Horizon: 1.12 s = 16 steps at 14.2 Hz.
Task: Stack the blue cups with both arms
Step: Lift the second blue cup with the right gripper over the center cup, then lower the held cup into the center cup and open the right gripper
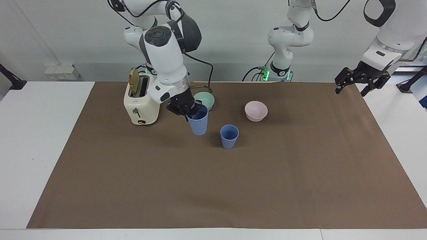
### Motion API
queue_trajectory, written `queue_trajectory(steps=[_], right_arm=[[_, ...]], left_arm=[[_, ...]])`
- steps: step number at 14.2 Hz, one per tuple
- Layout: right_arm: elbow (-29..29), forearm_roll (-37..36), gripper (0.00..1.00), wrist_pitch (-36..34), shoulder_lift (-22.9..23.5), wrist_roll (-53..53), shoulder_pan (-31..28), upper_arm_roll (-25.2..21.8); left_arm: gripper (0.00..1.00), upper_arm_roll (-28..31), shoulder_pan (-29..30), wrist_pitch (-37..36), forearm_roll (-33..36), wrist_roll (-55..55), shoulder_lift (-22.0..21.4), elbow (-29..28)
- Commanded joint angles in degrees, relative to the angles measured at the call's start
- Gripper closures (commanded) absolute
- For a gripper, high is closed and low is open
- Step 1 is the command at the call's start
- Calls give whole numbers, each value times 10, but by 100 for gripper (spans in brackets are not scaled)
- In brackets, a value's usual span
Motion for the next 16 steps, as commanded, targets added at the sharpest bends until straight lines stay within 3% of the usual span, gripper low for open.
queue_trajectory(steps=[1,6,16], right_arm=[[70,-9,100,-12,39,50,40,-1],[119,-58,100,-10,93,139,119,-3],[85,-63,100,0,106,143,114,2]], left_arm=[[0,-1,-3,-6,13,-12,-20,-13],[0,-3,-11,0,13,-62,-22,-14],[0,-2,-9,2,12,-63,-19,-10]])
